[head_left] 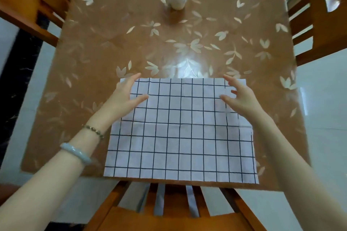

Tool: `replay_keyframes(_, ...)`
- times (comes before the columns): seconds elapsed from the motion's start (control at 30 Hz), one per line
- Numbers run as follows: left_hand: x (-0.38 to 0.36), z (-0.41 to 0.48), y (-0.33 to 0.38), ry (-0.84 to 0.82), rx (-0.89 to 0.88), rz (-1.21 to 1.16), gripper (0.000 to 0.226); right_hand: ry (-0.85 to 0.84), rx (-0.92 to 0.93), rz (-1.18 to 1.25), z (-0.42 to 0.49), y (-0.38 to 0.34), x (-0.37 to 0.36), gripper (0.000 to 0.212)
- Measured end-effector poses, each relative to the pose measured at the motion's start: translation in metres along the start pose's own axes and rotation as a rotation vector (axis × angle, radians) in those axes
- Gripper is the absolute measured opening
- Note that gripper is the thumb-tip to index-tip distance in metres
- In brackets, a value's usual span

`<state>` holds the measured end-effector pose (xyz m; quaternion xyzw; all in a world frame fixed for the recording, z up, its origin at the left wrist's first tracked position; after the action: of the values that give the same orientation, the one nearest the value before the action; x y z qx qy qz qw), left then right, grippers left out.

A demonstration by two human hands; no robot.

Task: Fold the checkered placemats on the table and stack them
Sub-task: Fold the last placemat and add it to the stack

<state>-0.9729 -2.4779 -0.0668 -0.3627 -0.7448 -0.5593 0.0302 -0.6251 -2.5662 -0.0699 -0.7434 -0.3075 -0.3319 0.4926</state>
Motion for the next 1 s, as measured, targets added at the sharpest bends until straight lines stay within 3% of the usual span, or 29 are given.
replay_keyframes(0.1,0.004,0.034,-0.017,0.006,-0.049,0.19,0.059,0.05,0.01,-0.196,0.031,0.026,-0.009,0.05)
replay_keyframes(0.33,0.001,0.068,-0.044,0.045,-0.14,0.489,0.044,0.148,0.06,-0.504,0.062,0.054,-0.025,0.049)
replay_keyframes(0.53,0.006,0.077,-0.045,0.102,-0.155,0.568,0.041,0.139,0.04,-0.519,0.069,0.054,-0.023,0.033)
replay_keyframes(0.7,0.014,0.082,-0.039,0.082,-0.093,0.669,0.021,0.082,0.062,-0.539,0.075,0.057,-0.008,0.009)
replay_keyframes(0.8,0.02,0.082,-0.037,0.086,-0.106,0.616,0.016,0.077,0.07,-0.547,0.078,0.06,0.003,0.006)
replay_keyframes(1.0,0.043,0.07,-0.01,0.145,-0.183,0.445,0.008,0.288,0.104,-0.528,0.077,0.056,0.027,0.013)
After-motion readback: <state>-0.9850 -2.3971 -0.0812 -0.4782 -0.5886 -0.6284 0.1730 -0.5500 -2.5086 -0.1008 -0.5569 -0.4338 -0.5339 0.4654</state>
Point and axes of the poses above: each hand's wrist, its own z-axis towards the middle knuckle, its own x-axis out of the back of the hand, y = z × x, the point moved 1 cm from there along z, towards the middle knuckle, and after that the axes turned 15 degrees about -z, right-handed, at the moved point
